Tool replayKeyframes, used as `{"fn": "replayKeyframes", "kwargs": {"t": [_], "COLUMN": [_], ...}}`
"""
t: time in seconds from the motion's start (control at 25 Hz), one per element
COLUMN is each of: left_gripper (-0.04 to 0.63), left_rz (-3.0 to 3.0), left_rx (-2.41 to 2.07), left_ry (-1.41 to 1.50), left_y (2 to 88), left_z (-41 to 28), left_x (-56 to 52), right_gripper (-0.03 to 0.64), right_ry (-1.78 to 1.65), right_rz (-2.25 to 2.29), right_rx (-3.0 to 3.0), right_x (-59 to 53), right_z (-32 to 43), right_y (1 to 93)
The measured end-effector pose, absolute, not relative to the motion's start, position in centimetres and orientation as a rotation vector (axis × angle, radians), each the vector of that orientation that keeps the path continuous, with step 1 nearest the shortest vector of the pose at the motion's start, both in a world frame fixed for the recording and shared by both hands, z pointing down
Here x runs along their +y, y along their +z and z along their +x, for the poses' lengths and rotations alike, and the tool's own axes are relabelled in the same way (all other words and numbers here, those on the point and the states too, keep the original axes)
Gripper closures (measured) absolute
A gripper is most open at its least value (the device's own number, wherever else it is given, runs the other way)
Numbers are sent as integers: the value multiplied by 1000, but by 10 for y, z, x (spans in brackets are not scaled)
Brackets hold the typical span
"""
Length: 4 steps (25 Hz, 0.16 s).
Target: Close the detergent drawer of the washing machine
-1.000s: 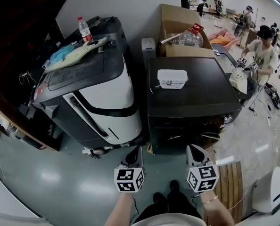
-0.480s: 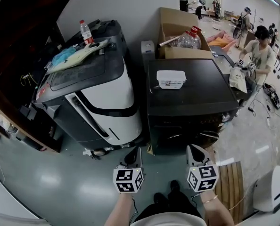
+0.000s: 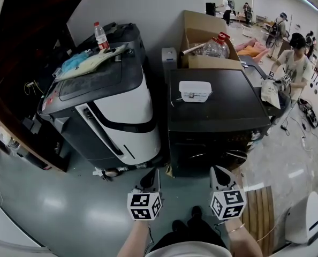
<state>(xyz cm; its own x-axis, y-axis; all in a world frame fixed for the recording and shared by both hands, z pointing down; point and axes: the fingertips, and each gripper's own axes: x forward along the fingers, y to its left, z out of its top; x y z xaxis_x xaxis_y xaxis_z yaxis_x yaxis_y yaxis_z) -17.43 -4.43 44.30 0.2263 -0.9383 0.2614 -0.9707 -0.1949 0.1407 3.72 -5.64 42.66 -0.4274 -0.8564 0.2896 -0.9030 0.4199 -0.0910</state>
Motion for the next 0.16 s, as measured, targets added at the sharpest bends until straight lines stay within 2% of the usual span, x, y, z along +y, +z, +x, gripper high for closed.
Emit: {"fn": "replayKeyframes", "kwargs": {"t": [0.16], "left_gripper": [600], "left_rz": [2228], "left_rx": [-1784], "left_ry": [168], "left_y": [445], "left_z": [-173], "left_x": [-44], "right_gripper": [615], "right_ry": [347], "right_rz": [1550], "right_rx": [-2475], "right_x": [-55], "right_z": [36], "right_y": [427]}}
